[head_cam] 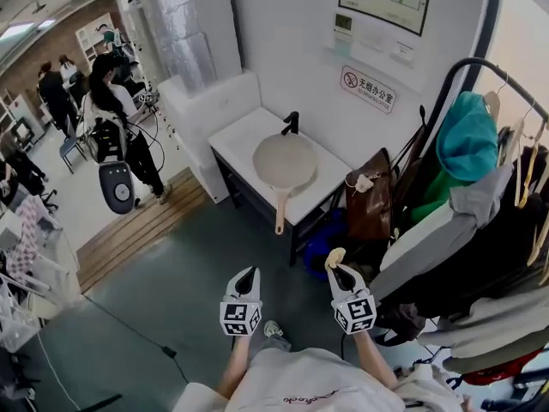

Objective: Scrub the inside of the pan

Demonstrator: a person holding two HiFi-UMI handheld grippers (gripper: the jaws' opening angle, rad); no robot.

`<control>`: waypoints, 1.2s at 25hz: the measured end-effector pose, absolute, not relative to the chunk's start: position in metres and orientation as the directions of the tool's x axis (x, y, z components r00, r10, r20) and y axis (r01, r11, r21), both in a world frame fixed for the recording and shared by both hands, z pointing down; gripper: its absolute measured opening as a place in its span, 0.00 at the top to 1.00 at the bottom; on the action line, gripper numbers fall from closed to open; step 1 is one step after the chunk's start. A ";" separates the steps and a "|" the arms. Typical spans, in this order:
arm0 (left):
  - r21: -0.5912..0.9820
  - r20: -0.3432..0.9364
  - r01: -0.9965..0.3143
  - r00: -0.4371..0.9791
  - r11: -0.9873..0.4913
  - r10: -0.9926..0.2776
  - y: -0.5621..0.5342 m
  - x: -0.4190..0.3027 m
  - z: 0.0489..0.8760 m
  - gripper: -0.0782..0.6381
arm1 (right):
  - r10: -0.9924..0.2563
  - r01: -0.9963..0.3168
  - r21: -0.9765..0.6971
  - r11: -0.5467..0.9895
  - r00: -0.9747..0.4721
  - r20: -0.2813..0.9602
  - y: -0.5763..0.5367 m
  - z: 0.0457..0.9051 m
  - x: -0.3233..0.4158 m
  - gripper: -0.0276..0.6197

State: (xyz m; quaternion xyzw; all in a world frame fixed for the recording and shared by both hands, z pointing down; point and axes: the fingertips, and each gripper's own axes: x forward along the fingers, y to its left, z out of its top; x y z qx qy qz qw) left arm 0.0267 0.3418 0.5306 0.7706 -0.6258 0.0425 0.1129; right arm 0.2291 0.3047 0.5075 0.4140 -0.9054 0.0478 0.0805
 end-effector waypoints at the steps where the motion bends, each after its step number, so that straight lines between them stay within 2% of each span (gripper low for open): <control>1: 0.122 0.205 -0.974 0.215 -0.193 -0.955 0.335 0.020 0.529 0.89 | -0.744 -0.759 -0.019 0.651 -0.642 0.185 0.298 0.506 0.223 0.92; 17: 0.137 0.190 -0.963 0.257 -0.233 -0.948 0.240 -0.074 0.521 0.89 | -0.779 -0.791 0.001 0.611 -0.601 0.179 0.202 0.495 0.130 0.92; 30: 0.157 0.207 -0.946 0.311 -0.282 -0.928 0.209 -0.097 0.541 0.89 | -0.806 -0.825 0.002 0.565 -0.552 0.213 0.181 0.515 0.110 0.92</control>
